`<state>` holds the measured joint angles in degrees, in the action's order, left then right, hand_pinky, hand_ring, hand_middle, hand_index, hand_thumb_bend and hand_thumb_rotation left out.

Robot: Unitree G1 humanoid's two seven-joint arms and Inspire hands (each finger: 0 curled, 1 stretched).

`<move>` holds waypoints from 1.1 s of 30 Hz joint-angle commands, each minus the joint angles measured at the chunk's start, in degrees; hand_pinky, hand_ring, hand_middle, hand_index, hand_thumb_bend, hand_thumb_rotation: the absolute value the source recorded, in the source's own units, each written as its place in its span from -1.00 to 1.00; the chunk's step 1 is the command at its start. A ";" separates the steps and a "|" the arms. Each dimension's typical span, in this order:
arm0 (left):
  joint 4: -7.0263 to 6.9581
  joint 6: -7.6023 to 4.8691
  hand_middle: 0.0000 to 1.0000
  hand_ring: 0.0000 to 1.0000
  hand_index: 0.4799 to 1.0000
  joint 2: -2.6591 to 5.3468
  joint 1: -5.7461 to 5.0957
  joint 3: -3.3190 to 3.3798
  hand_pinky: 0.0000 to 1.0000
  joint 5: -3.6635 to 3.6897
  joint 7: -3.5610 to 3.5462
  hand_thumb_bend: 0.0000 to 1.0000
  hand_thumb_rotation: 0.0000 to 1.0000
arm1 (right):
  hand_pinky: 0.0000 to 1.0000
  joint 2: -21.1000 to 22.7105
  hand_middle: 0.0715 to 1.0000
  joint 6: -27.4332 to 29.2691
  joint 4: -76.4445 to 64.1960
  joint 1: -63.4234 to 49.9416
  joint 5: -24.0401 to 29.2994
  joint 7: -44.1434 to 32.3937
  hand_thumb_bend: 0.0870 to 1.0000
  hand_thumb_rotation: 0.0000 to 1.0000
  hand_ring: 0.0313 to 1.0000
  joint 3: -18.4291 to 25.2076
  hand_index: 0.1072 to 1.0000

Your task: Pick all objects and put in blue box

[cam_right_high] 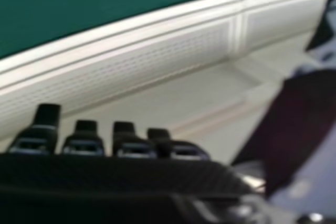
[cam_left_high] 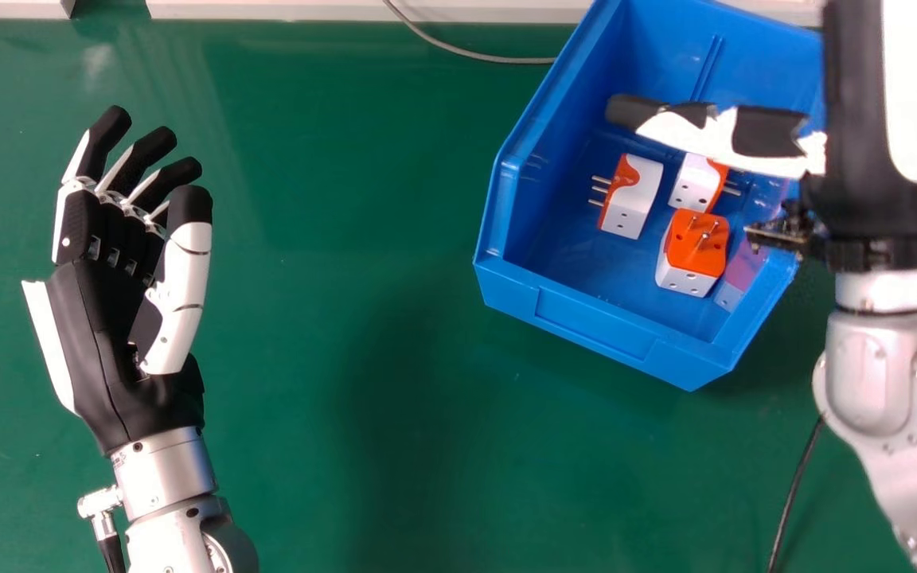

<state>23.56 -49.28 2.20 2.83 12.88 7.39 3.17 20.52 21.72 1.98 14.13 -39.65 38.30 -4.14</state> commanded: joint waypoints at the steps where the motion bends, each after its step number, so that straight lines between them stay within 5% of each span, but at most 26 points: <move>1: -0.04 -1.40 0.51 0.38 0.25 -0.39 0.08 0.00 0.25 -0.08 -0.64 0.27 -0.15 | 0.82 -3.02 1.00 2.82 -1.84 -2.42 5.05 0.30 0.51 0.31 1.00 1.01 1.00; 6: 0.73 -1.52 0.51 0.37 0.25 -0.27 -0.67 0.50 0.25 -0.70 -0.18 0.26 -0.17 | 0.74 -10.53 1.00 7.49 -4.19 -9.86 15.82 -2.82 0.55 0.52 0.98 0.33 1.00; 9: 1.21 -1.73 0.51 0.37 0.25 -0.07 -1.16 0.74 0.25 -0.86 -0.05 0.26 -0.17 | 0.73 -14.60 1.00 10.70 -4.34 -14.92 18.52 -3.28 0.56 0.55 0.98 -0.56 1.00; 11: 1.63 -1.80 0.51 0.37 0.24 -0.18 -1.41 0.91 0.24 -1.59 0.17 0.27 -0.18 | 0.71 -17.86 1.00 13.06 -3.84 -19.18 19.88 -3.62 0.56 0.61 0.97 -2.33 1.00; 16: 2.82 -2.12 0.51 0.38 0.23 -0.61 -1.48 0.63 0.24 -2.30 -0.06 0.29 -0.18 | 0.56 -21.34 0.97 17.46 -1.48 -27.13 18.49 -6.44 0.52 0.82 0.89 -7.10 1.00; 21: 3.38 -1.97 0.51 0.37 0.22 -0.32 -1.47 0.06 0.23 -3.43 0.12 0.28 -0.17 | 0.49 -23.22 0.96 17.84 -1.11 -28.86 17.09 -6.74 0.54 0.93 0.85 -6.54 0.98; 26: 4.21 -1.99 0.51 0.37 0.23 -0.34 -1.14 -0.15 0.23 -3.79 0.29 0.27 -0.18 | 0.53 -23.62 0.98 18.41 -2.00 -28.37 21.42 -9.59 0.59 0.97 0.88 -4.67 0.99; 33: 4.92 -2.39 0.50 0.37 0.24 -0.19 -0.81 -0.12 0.23 -3.42 0.77 0.30 -0.15 | 0.54 -25.69 0.98 17.64 -2.58 -30.01 19.50 -10.44 0.69 0.99 0.89 -5.11 1.00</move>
<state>28.49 -50.12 1.99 1.52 12.88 4.42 3.83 -3.62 38.46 1.42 -15.02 -18.96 27.81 -8.97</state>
